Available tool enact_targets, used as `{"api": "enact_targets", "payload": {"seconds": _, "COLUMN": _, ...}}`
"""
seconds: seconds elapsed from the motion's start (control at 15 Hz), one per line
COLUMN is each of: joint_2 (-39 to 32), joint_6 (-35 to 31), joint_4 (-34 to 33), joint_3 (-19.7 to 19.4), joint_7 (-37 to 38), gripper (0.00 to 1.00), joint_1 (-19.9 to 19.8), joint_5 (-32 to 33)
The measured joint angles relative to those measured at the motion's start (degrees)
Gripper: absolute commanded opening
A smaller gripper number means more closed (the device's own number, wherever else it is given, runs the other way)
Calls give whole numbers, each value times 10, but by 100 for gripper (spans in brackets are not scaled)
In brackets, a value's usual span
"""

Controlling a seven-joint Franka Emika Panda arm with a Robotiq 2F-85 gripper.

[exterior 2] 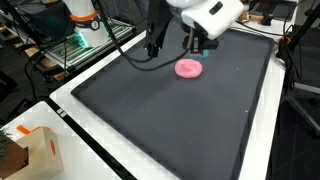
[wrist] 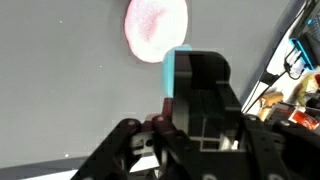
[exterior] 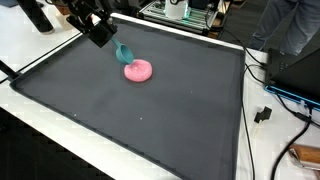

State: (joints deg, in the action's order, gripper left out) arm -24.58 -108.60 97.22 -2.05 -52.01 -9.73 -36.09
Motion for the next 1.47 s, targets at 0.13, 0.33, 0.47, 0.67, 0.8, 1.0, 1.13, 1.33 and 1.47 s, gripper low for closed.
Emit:
{"api": "enact_targets", "payload": {"seconds": 0.13, "joint_2": 29, "joint_6": -40, "joint_4": 24, "joint_3": 3, "joint_7": 19, "gripper": 25, "joint_1": 19, "joint_5": 40}}
{"api": "enact_targets", "payload": {"seconds": 0.33, "joint_2": 66, "joint_6": -98, "joint_4": 60, "joint_3": 11, "joint_7": 55, "gripper": 25, "joint_1": 44, "joint_5": 111}}
{"api": "enact_targets", "payload": {"seconds": 0.47, "joint_2": 88, "joint_6": -132, "joint_4": 84, "joint_3": 15, "joint_7": 85, "gripper": 25, "joint_1": 59, "joint_5": 161}}
{"api": "enact_targets", "payload": {"seconds": 0.67, "joint_2": 115, "joint_6": -173, "joint_4": 116, "joint_3": 21, "joint_7": 135, "gripper": 25, "joint_1": 75, "joint_5": 227}}
{"api": "enact_targets", "payload": {"seconds": 0.8, "joint_2": 131, "joint_6": -190, "joint_4": 134, "joint_3": 25, "joint_7": 164, "gripper": 25, "joint_1": 81, "joint_5": 261}}
{"api": "enact_targets", "payload": {"seconds": 1.0, "joint_2": 151, "joint_6": -201, "joint_4": 155, "joint_3": 30, "joint_7": 203, "gripper": 25, "joint_1": 88, "joint_5": 297}}
{"api": "enact_targets", "payload": {"seconds": 1.13, "joint_2": 160, "joint_6": -202, "joint_4": 166, "joint_3": 33, "joint_7": 232, "gripper": 25, "joint_1": 92, "joint_5": 323}}
{"api": "enact_targets", "payload": {"seconds": 1.33, "joint_2": 169, "joint_6": -202, "joint_4": 180, "joint_3": 36, "joint_7": 278, "gripper": 25, "joint_1": 98, "joint_5": 360}}
{"api": "enact_targets", "payload": {"seconds": 1.47, "joint_2": 172, "joint_6": -202, "joint_4": 187, "joint_3": 36, "joint_7": 307, "gripper": 25, "joint_1": 102, "joint_5": 382}}
